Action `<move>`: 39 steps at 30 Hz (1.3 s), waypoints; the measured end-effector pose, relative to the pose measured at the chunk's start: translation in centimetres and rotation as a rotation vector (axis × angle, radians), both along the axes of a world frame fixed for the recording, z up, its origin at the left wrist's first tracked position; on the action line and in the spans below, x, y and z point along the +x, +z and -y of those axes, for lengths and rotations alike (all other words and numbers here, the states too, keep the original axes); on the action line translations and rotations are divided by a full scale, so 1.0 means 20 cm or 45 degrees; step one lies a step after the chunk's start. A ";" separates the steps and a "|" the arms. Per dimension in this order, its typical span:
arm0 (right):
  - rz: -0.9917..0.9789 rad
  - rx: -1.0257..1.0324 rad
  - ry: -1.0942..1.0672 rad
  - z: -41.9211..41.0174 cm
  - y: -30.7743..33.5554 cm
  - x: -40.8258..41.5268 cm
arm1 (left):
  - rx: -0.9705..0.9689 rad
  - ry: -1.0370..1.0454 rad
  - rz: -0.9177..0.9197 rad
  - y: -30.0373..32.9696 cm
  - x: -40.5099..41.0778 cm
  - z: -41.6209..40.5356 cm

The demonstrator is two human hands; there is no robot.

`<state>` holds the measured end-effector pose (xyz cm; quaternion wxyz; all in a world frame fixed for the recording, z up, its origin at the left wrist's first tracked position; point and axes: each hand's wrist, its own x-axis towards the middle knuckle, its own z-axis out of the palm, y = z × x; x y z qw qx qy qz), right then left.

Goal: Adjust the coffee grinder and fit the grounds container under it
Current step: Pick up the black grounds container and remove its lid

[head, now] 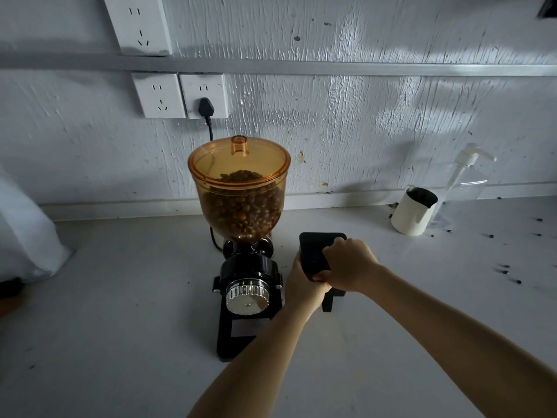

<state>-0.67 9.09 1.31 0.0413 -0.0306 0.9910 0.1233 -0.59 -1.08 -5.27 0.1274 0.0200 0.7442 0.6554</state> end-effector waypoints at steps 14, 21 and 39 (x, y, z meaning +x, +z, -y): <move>0.064 -0.101 -0.027 -0.02 0.05 -0.01 | -0.104 0.003 -0.006 0.00 0.00 0.01; -0.123 -0.445 -0.261 -0.16 0.14 -0.01 | -0.205 0.011 0.024 0.00 0.00 0.01; 0.171 -0.336 -0.674 -0.35 -0.31 0.16 | -0.248 -0.007 0.021 -0.02 -0.02 0.01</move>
